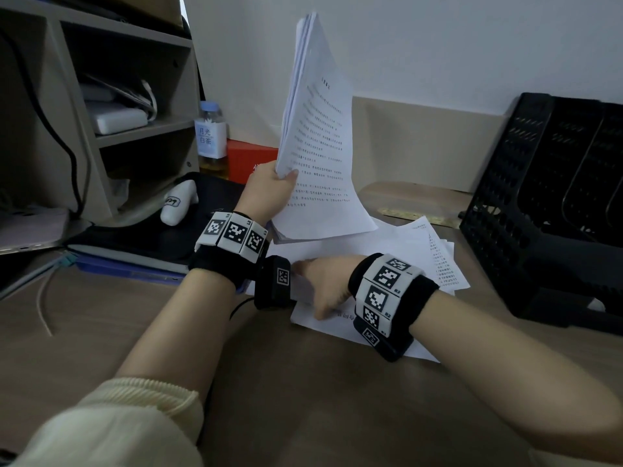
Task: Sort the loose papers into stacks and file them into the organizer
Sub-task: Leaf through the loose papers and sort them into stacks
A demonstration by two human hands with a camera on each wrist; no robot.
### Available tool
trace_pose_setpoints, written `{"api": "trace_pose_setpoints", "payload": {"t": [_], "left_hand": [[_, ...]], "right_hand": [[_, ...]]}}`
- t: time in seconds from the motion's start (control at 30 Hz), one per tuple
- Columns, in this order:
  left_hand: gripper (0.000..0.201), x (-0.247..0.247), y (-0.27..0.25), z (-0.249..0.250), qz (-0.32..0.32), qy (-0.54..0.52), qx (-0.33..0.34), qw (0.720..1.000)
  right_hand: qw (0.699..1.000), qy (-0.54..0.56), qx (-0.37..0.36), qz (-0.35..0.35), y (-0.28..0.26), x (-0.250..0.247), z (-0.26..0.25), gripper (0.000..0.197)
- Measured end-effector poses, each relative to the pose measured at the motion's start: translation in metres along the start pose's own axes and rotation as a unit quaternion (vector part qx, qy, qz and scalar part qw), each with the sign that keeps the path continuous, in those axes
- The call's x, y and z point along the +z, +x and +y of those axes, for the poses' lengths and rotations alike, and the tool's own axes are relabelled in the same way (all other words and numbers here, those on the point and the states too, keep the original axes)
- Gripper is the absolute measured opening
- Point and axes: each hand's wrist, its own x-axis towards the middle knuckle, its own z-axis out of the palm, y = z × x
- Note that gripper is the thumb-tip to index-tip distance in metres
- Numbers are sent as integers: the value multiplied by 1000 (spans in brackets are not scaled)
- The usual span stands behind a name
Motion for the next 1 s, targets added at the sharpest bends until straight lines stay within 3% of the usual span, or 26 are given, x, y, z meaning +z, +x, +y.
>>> {"api": "trace_pose_setpoints", "payload": {"t": [0.13, 0.23, 0.47, 0.63, 0.77, 0.9, 1.0], "left_hand": [[32, -1, 0, -1, 3, -7, 2, 1000], [32, -2, 1, -1, 6, -9, 1, 1000], [33, -6, 3, -1, 19, -9, -1, 1000], [32, -6, 2, -1, 12, -9, -2, 1000], [33, -5, 2, -1, 10, -5, -3, 1000], [34, -5, 3, -2, 10, -3, -5, 1000], [32, -6, 3, -2, 15, -4, -4, 1000]], "right_hand": [[997, -50, 6, 60, 6, -4, -1, 50], [995, -50, 2, 89, 9, -5, 7, 44], [995, -22, 35, 88, 10, -4, 26, 56], [998, 19, 48, 28, 6, -7, 27, 81], [999, 20, 44, 18, 6, -5, 21, 97], [998, -34, 38, 31, 11, -2, 15, 90], [994, -99, 29, 34, 15, 1, 11, 69]]}}
